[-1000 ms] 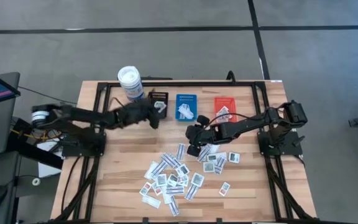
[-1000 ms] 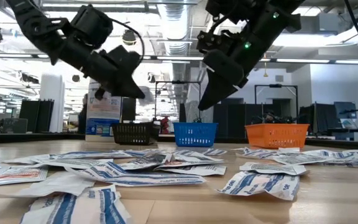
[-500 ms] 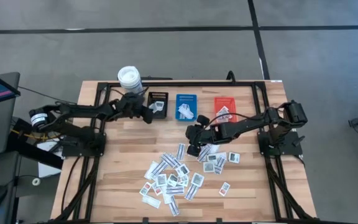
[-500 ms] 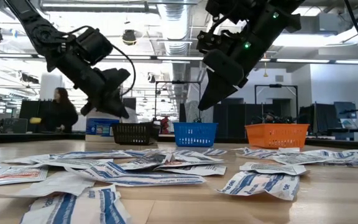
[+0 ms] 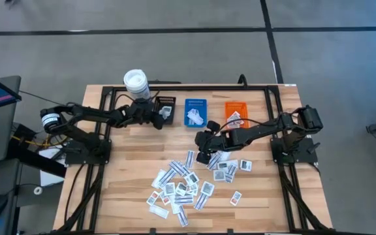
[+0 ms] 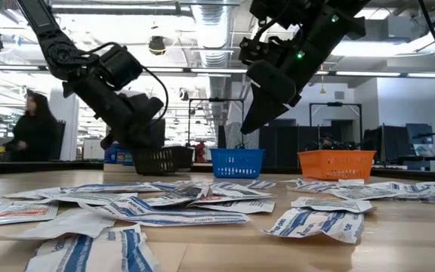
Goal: Pick & Place First Aid Supplies
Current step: Put the black towelette pack into the black bin, then put the blue bandage into the blue bin
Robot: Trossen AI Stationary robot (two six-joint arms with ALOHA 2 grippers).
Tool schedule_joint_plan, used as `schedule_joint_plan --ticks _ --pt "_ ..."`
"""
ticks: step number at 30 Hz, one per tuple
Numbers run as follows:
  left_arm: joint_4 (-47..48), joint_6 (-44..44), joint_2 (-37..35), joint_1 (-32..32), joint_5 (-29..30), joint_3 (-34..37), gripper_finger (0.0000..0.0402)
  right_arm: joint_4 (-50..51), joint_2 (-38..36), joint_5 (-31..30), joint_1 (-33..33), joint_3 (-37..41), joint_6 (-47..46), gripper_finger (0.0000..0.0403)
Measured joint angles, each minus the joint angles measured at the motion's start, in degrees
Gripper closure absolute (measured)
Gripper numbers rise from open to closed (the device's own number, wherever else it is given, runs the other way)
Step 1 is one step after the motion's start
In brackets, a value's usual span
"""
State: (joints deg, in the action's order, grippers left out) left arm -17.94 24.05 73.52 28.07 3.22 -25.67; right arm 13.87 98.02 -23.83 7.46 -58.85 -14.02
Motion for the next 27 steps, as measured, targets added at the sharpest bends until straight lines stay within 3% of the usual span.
schedule_joint_plan --ticks 8,13,23,27 --pt "-11.9 -1.3 0.0 -2.4 -2.1 0.0 0.0320 0.0 0.0 0.0 0.0 0.0 0.0 0.0280" --pt "-17.5 -1.3 -0.1 -6.9 -6.4 0.0 0.0323 -0.2 0.0 0.0 0.0 0.0 0.0 0.0280" --pt "-17.4 -1.2 -0.1 -25.9 -7.8 0.0 0.0323 -0.2 0.0 0.0 0.0 0.0 0.0 0.0280" --pt "-17.4 -0.4 -0.1 -33.5 -4.8 0.0 0.0323 -0.2 0.0 0.0 0.0 0.0 0.0 0.0280"
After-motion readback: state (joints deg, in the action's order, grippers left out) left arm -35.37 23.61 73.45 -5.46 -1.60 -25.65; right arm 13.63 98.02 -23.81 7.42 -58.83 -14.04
